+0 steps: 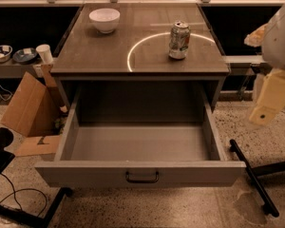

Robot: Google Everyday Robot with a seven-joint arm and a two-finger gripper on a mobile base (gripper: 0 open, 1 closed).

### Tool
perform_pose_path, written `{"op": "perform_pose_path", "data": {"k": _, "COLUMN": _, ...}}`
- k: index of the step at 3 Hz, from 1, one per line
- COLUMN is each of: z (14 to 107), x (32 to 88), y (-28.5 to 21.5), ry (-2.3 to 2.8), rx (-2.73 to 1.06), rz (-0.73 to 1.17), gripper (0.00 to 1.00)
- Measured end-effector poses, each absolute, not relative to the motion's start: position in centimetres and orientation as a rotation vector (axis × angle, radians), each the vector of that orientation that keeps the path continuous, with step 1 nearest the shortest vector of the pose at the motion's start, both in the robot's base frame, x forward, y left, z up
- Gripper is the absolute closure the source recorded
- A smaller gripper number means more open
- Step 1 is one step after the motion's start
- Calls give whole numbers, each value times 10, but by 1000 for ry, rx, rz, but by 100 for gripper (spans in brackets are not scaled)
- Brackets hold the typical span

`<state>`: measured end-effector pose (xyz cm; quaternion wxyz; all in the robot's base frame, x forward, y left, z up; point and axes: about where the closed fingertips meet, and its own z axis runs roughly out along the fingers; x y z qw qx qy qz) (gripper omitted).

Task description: Close top drawer

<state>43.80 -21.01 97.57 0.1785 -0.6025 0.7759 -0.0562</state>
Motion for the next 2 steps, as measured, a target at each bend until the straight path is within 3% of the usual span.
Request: {"op": "perform_pose_path", "data": {"k": 2, "z": 897, "x": 408, "y": -220, "ry": 2270, "rx": -1709, "rz": -185, "gripper": 0}}
